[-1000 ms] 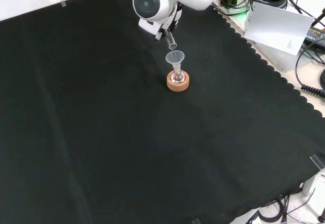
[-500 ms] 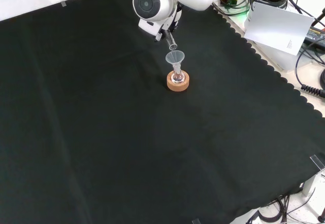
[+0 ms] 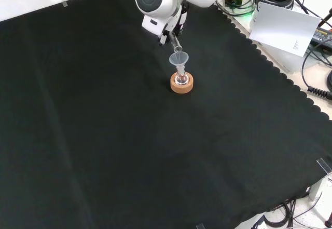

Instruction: Pour the water from the graduated cylinder into the round-bottom flask.

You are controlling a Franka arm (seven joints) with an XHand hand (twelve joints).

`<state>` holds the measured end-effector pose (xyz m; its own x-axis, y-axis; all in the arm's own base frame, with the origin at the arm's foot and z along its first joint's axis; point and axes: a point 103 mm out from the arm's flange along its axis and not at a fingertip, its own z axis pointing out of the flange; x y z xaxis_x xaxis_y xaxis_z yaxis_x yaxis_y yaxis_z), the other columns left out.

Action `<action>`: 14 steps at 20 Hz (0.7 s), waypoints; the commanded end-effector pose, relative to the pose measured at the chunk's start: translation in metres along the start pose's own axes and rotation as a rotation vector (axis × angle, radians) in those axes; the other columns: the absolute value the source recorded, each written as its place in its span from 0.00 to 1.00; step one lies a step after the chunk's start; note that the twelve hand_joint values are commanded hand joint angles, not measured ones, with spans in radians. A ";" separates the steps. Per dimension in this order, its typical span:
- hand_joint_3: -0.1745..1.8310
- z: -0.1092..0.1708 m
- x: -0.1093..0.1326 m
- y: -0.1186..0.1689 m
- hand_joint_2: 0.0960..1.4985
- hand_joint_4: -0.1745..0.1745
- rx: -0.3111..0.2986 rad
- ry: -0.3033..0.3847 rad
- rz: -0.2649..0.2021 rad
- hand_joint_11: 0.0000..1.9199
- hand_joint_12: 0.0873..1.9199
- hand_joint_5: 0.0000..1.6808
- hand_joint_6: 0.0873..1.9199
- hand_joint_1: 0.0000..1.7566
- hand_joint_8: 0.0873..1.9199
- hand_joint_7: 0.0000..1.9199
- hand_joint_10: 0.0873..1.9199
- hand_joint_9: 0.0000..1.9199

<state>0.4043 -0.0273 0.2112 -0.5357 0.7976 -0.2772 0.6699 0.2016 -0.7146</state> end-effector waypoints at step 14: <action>0.09 0.010 -0.013 -0.007 0.75 0.12 -0.346 0.283 -0.097 0.68 0.34 0.55 0.55 0.64 0.14 0.64 0.00 0.75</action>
<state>0.4041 -0.0349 0.2128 -0.4887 0.8703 -0.0608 0.7508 0.3841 -0.5374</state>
